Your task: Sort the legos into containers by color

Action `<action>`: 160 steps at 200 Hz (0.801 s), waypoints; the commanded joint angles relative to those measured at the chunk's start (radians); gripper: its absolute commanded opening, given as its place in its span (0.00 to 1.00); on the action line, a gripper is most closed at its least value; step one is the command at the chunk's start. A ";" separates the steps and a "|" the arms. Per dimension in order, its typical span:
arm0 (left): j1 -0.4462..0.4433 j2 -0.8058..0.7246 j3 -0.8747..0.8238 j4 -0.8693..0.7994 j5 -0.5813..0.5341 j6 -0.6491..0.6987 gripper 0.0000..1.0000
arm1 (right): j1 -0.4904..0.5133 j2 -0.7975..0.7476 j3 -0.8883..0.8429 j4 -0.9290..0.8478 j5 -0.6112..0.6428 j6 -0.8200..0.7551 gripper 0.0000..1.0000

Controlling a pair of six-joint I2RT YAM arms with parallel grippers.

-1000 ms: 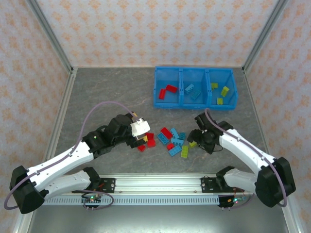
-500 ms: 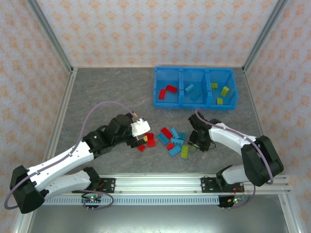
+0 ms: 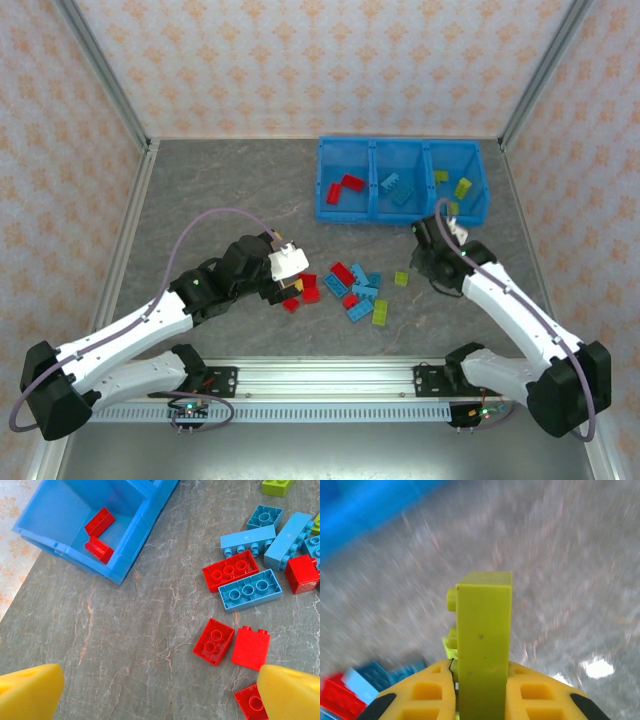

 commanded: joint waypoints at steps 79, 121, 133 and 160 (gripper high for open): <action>0.005 -0.043 0.000 0.000 -0.043 0.025 1.00 | -0.392 0.706 0.682 0.155 -0.027 -0.222 0.13; 0.005 -0.050 -0.003 0.005 -0.043 0.025 1.00 | -0.437 0.906 0.898 0.047 -0.074 -0.241 0.28; 0.004 -0.046 -0.002 0.006 -0.038 0.024 1.00 | -0.437 0.897 0.911 0.026 -0.082 -0.240 0.43; 0.005 -0.034 0.002 0.006 -0.032 0.013 1.00 | -0.435 0.764 0.802 0.062 -0.119 -0.201 0.53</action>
